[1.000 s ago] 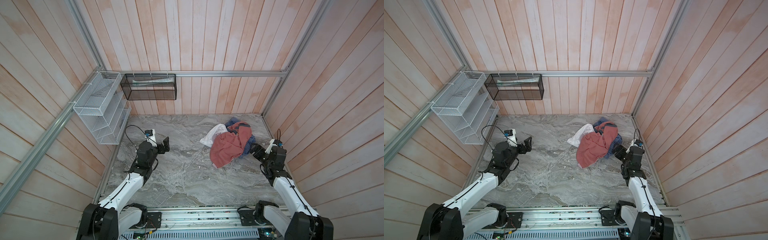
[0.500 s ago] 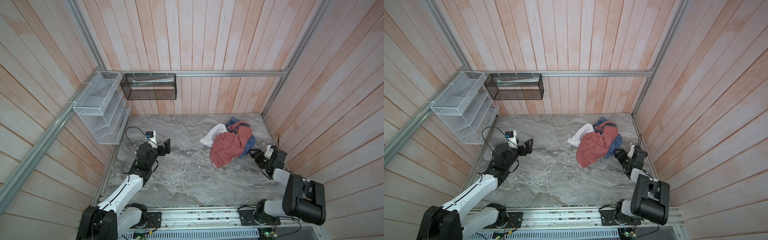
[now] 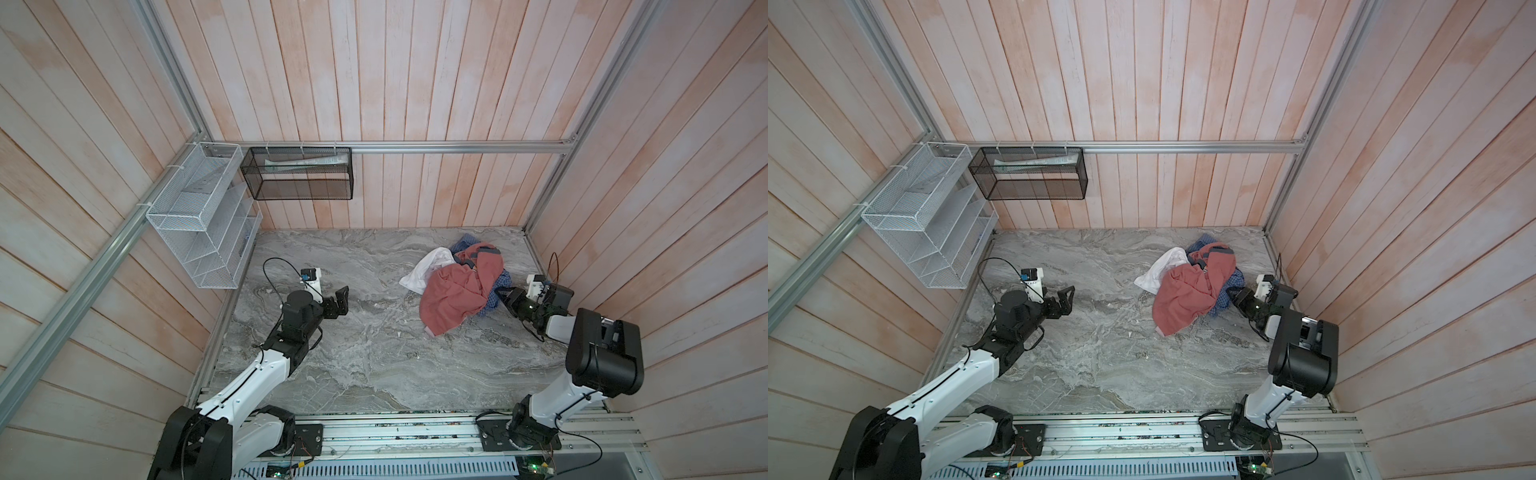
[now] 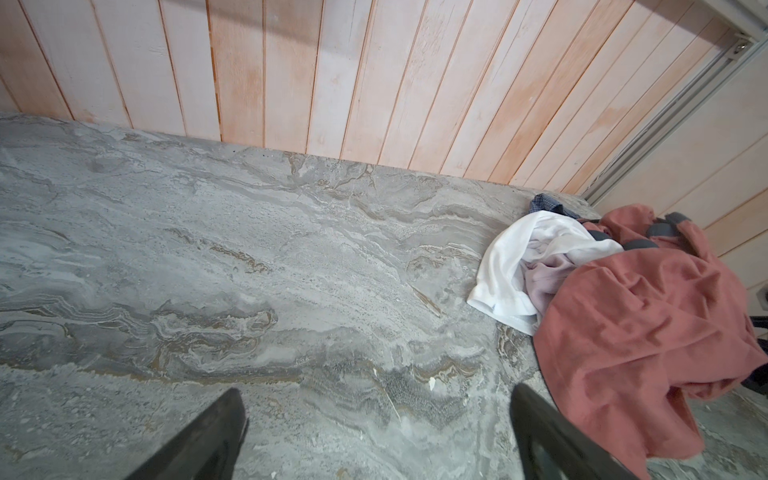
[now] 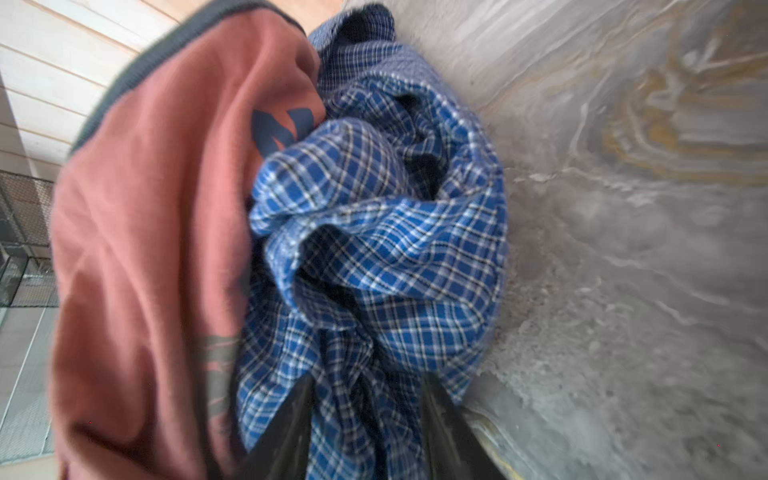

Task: Pick out a specific cloth from the pile
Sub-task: 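Grasp the blue plaid shirt with the right gripper while the left arm moves forward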

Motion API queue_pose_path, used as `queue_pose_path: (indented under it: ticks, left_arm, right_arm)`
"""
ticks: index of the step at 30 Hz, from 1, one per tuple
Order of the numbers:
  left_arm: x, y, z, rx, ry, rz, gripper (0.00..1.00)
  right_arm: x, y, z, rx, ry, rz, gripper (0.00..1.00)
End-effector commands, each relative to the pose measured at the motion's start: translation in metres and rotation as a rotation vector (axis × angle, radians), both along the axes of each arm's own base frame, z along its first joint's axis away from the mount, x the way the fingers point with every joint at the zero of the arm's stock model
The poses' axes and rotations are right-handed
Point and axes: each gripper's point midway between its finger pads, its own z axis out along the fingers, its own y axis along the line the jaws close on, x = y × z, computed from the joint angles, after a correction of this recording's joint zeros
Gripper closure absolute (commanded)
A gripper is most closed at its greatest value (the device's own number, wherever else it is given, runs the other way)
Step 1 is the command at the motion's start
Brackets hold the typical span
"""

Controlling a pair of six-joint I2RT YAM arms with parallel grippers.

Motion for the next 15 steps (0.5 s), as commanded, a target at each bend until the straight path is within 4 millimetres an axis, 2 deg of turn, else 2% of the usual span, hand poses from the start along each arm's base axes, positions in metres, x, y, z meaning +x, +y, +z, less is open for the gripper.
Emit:
queue_pose_path:
  ticks: [1, 4, 5, 8, 10, 15]
  left_arm:
    - [-0.005, 0.001, -0.004, -0.005, 0.020, 0.023, 0.00]
    - [-0.004, -0.005, -0.004, -0.006, 0.021, 0.019, 0.00]
    - [-0.003, -0.007, -0.004, -0.002, 0.023, 0.017, 0.00]
    - [0.001, -0.014, -0.002, 0.018, 0.032, 0.010, 0.00]
    - [0.003, -0.018, 0.000, 0.029, 0.034, 0.006, 0.00]
    - [0.001, -0.018, -0.002, 0.029, 0.045, 0.024, 0.00]
  right_arm:
    - [0.001, 0.006, 0.003, 0.049, -0.045, 0.066, 0.54]
    - [0.002, -0.003, 0.001, 0.051, -0.040, 0.038, 0.56]
    - [0.003, -0.004, 0.001, 0.054, -0.044, 0.041, 0.59]
    - [0.003, -0.001, 0.004, 0.079, -0.062, 0.048, 0.89]
    - [0.004, -0.002, 0.008, 0.073, -0.074, 0.046, 0.98]
    - [0.005, -0.005, 0.036, 0.028, -0.135, 0.037, 1.00]
